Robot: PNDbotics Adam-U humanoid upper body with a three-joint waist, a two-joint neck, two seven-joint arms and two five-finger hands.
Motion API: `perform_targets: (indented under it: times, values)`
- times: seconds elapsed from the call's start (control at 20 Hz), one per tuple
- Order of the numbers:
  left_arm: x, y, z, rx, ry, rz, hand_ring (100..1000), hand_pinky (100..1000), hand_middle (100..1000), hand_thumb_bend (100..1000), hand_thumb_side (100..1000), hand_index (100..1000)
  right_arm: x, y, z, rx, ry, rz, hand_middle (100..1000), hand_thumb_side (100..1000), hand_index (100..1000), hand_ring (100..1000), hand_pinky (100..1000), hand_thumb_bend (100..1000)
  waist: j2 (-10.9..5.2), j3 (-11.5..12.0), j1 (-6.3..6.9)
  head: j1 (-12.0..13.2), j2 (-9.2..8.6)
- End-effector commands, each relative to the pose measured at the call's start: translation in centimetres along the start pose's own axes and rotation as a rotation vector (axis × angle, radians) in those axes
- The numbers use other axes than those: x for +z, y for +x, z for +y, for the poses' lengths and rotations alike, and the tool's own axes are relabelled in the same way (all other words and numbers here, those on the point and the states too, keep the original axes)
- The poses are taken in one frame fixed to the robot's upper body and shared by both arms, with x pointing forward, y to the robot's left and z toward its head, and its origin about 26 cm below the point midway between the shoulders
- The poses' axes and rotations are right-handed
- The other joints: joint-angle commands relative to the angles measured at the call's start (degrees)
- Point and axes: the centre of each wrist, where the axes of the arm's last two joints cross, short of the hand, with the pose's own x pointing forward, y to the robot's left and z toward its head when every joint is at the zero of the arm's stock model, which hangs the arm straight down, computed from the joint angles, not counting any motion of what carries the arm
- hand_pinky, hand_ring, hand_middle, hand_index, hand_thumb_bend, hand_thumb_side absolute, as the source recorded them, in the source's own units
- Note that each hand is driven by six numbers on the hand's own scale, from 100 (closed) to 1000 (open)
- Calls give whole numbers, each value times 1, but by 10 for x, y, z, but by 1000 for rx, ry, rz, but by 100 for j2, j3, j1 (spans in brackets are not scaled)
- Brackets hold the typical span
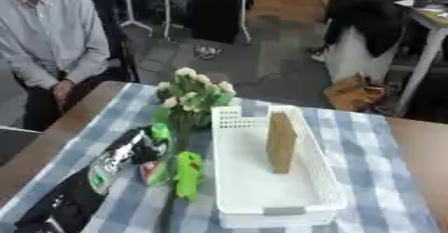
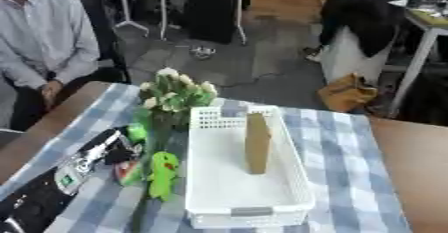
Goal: Pick up objects on the table and place them in the box.
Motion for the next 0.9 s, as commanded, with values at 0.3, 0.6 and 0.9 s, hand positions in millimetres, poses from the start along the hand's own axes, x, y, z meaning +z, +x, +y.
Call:
perform_targets:
  times: [0.3, 0.6, 0.9]
  values:
    - [-6, 11, 36, -28, 69, -45, 346, 276, 223, 100, 553, 454, -10, 5, 2, -8, 21, -27, 771, 710, 770, 844, 804, 100, -28, 11, 42, 1, -60]
    - [-11, 25, 57, -55, 95, -90, 345, 277, 224, 100, 536, 452, -11, 6, 2, -8, 20, -27, 771, 708, 771, 844, 805, 100, -43, 19, 54, -30, -61]
    - [-14, 42, 79, -95, 115, -128, 343, 277, 224, 100, 526, 450, -11, 6, 2, -7, 21, -25, 771, 708, 770, 844, 805, 100, -60, 24, 68, -92, -42]
